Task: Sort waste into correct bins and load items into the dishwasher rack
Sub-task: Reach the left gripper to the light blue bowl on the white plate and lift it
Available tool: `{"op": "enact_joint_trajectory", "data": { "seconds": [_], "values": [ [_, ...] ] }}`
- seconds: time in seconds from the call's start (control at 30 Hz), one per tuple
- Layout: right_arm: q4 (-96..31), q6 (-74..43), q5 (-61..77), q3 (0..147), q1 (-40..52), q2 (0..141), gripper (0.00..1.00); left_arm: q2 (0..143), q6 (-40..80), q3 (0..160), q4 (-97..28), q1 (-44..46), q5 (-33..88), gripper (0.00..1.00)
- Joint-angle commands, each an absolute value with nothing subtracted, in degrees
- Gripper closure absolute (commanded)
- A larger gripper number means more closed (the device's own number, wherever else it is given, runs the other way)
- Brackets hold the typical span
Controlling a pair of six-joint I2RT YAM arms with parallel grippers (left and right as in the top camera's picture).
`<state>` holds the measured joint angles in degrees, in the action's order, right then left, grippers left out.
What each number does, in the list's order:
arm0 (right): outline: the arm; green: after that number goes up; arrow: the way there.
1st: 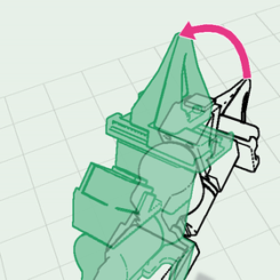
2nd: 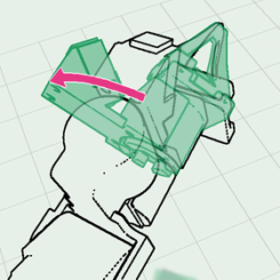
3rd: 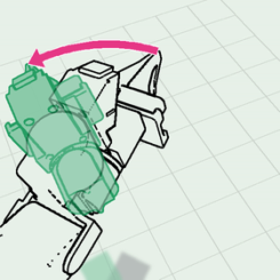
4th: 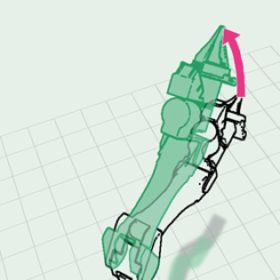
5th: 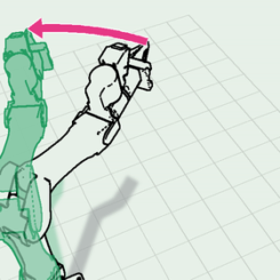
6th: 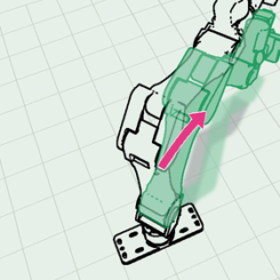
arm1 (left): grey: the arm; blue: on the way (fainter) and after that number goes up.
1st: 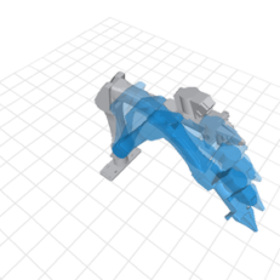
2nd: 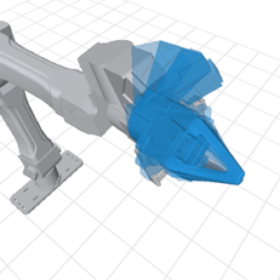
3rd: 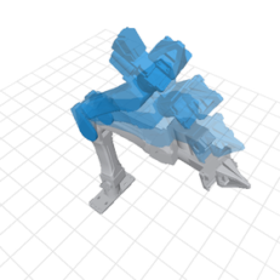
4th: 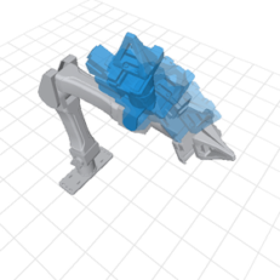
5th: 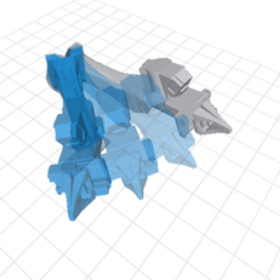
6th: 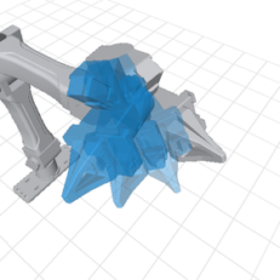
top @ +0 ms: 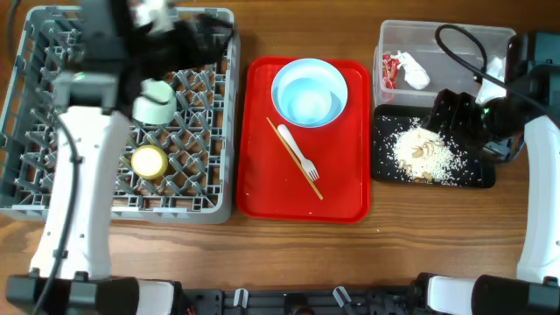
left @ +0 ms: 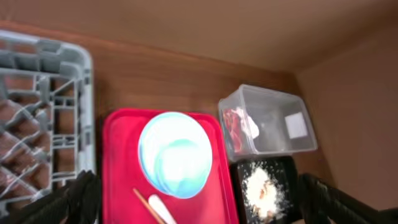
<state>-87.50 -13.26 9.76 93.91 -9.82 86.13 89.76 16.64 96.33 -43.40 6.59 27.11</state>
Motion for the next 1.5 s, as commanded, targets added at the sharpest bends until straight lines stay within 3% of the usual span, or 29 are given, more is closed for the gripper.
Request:
{"op": "enact_joint_trajectory", "data": {
  "seconds": [0.0,0.1,0.2,0.4,0.5,0.6,0.63,0.73,0.97,1.17,1.33,1.47],
  "values": [
    [-87.9,-16.5,4.9,94.1,-9.8,85.3,0.0,97.1,15.4,104.1,-43.5,18.0,8.9,0.0],
    [-87.9,-16.5,4.9,94.1,-9.8,85.3,0.0,104.9,11.9,104.2,-38.7,27.1,0.5,0.0],
    [-87.9,-16.5,4.9,94.1,-9.8,85.3,0.0,113.6,12.0,104.2,-36.6,33.5,-0.5,0.0],
    [-88.1,-16.4,4.9,94.1,-9.8,85.3,0.0,127.2,12.0,104.1,-36.5,38.0,-0.5,0.0],
    [-87.9,-16.5,4.9,94.1,-9.8,85.3,0.0,130.9,12.0,104.1,-40.2,38.0,-0.6,0.11],
    [-87.9,-16.4,4.9,94.1,-9.8,85.3,0.0,131.6,12.0,104.1,-40.9,38.0,-1.6,0.41],
    [-87.9,-16.4,4.9,94.1,-9.8,85.3,0.0,131.6,12.0,104.1,-41.0,38.0,-1.6,0.62],
    [-87.9,-15.7,4.9,94.1,-9.8,85.3,0.0,131.6,12.0,104.1,-41.4,38.0,-1.6,0.96],
    [-88.0,-15.2,4.9,94.1,-9.8,85.3,0.0,129.0,12.0,104.2,-45.4,38.1,-1.6,0.96],
    [-88.1,-15.2,4.9,94.1,-9.8,85.3,0.0,116.6,12.0,104.3,-46.4,35.2,-0.4,0.96],
    [-88.1,-15.1,4.9,94.1,-9.8,85.3,0.0,108.7,12.0,104.3,-45.5,22.0,16.7,0.96],
    [-88.1,-15.1,4.9,94.1,-9.8,85.3,0.0,108.6,12.0,104.3,-42.1,5.9,39.6,0.96]
  ]
}}
